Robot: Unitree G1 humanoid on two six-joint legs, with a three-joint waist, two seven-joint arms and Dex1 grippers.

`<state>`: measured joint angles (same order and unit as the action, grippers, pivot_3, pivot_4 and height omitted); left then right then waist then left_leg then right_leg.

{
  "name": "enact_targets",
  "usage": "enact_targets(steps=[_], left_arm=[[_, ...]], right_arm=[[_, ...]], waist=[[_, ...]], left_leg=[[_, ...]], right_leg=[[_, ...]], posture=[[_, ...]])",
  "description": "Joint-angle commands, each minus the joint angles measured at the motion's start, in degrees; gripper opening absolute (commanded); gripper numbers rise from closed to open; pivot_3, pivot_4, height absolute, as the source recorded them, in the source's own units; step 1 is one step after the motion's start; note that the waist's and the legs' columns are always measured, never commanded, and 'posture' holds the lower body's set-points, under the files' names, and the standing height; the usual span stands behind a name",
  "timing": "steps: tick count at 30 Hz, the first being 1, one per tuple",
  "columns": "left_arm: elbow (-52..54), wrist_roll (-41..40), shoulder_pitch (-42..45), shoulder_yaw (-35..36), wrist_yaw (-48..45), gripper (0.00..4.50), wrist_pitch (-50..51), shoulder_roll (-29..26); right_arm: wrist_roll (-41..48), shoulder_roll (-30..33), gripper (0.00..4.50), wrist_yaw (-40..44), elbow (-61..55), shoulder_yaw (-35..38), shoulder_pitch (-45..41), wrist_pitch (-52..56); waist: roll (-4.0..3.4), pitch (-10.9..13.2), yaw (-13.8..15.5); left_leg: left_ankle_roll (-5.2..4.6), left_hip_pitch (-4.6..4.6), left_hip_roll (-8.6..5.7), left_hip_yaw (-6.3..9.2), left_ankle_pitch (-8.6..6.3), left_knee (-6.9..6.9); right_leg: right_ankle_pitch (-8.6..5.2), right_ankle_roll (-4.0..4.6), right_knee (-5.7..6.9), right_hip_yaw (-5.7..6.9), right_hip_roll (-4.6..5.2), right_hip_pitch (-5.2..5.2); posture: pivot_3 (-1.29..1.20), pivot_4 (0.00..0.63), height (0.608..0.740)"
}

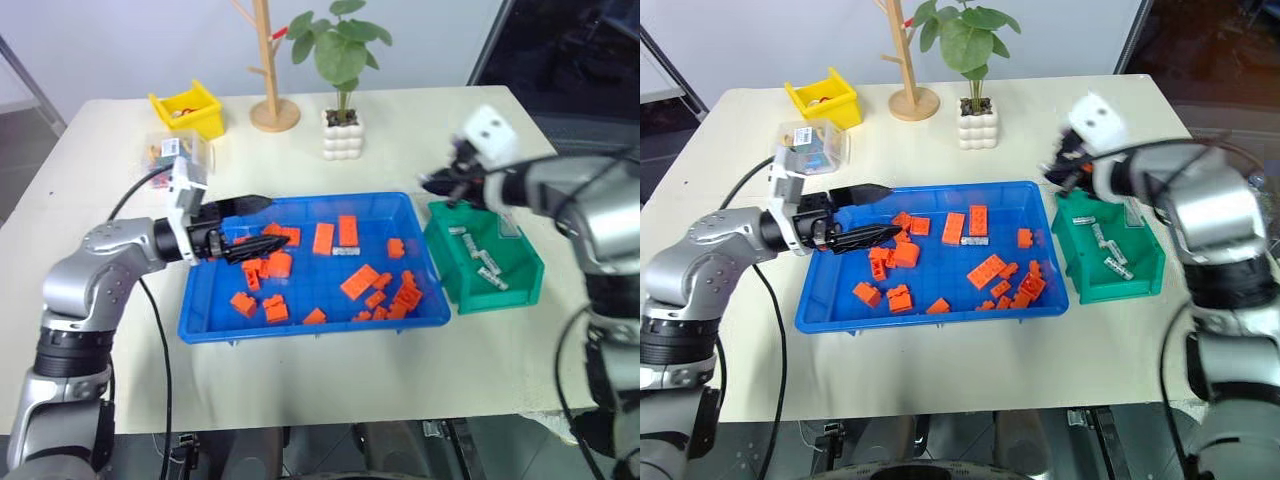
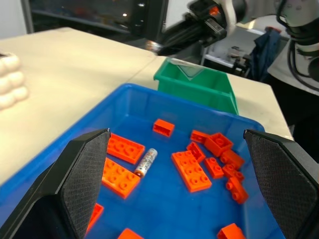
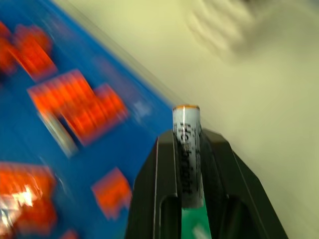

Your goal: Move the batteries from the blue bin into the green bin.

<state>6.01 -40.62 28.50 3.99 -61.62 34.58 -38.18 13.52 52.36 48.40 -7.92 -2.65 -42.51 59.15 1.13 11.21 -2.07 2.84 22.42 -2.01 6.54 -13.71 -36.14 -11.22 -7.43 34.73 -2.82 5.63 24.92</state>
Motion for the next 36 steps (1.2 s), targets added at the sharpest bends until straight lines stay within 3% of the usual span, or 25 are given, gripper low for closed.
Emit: enact_targets(steps=[1,7,15,16,19,25,31,36], left_arm=[[-0.4,0.6,1.8,-0.1,-1.4,4.50,-1.2,0.2],[-1.9,1.5,3.4,-0.9,-2.9,4.50,-1.1,0.6],[-1.7,3.0,3.0,-1.4,-4.2,4.50,-0.8,-0.4],[-1.6,2.9,2.6,-1.1,-4.3,4.50,-0.6,-0.6],[-1.4,2.7,2.2,-0.3,-4.1,4.50,-0.2,-1.1],[-0.6,3.1,1.3,0.5,-3.8,4.50,0.0,-2.7],[2.3,2.2,-0.8,2.0,-2.3,4.50,1.0,-3.9],[5.5,1.0,-3.4,3.5,-0.5,4.50,2.3,-4.3]], right_arm=[[1.1,3.6,0.06,0.0,-4.5,4.8,3.0,0.7],[3.1,7.6,0.06,0.0,-8.7,10.1,13.2,2.7],[3.2,8.1,4.12,-1.3,-7.1,10.2,17.4,-0.4],[2.5,8.6,4.44,-1.6,-6.5,9.7,16.8,-1.2],[1.2,8.2,4.44,-2.2,-4.3,8.2,12.5,-5.9],[8.3,-5.0,4.44,-2.7,-2.9,5.4,-0.2,-1.5],[8.7,-13.5,4.44,-3.0,-2.2,-1.5,0.0,-2.2],[7.9,-16.3,4.44,-1.8,-0.6,-6.2,2.1,-4.2]], waist=[[-0.01,0.0,-0.5],[-0.02,0.0,-0.3],[-0.02,0.0,-0.4],[-0.02,0.0,-0.4],[-0.03,0.0,-0.5],[-0.02,0.0,-0.7],[-0.02,0.0,0.1],[-0.02,0.0,-0.1]], left_leg=[[0.00,0.00,0.00,-0.03,0.00,-0.01],[-0.01,-0.05,0.03,-0.11,0.00,-0.03],[-0.01,-0.05,0.03,-0.11,0.00,-0.05],[-0.01,-0.05,0.02,-0.12,0.00,-0.05],[-0.01,-0.05,0.02,-0.12,0.00,-0.05],[-0.01,-0.11,0.09,-0.10,0.00,0.01],[0.00,0.05,0.07,-0.06,0.00,0.01],[-0.01,0.05,0.06,-0.06,0.00,0.00]], right_leg=[[0.00,0.00,-0.01,-0.01,0.00,0.00],[-0.01,-0.01,0.01,-0.04,0.00,-0.02],[0.00,-0.02,-0.10,-0.05,0.00,-0.09],[0.00,-0.02,-0.11,-0.05,0.00,-0.08],[0.00,-0.02,-0.12,-0.05,0.00,-0.09],[0.02,-0.01,-0.13,-0.03,-0.04,-0.09],[0.03,-0.01,-0.30,-0.02,-0.04,-0.08],[0.04,-0.01,-0.35,-0.02,-0.03,-0.10]], posture=[[0.00,0.150,0.740],[0.00,0.150,0.740],[0.00,0.150,0.740],[0.00,0.150,0.740],[0.00,0.150,0.740],[0.00,0.150,0.740],[0.00,0.150,0.740],[0.00,0.150,0.740]])
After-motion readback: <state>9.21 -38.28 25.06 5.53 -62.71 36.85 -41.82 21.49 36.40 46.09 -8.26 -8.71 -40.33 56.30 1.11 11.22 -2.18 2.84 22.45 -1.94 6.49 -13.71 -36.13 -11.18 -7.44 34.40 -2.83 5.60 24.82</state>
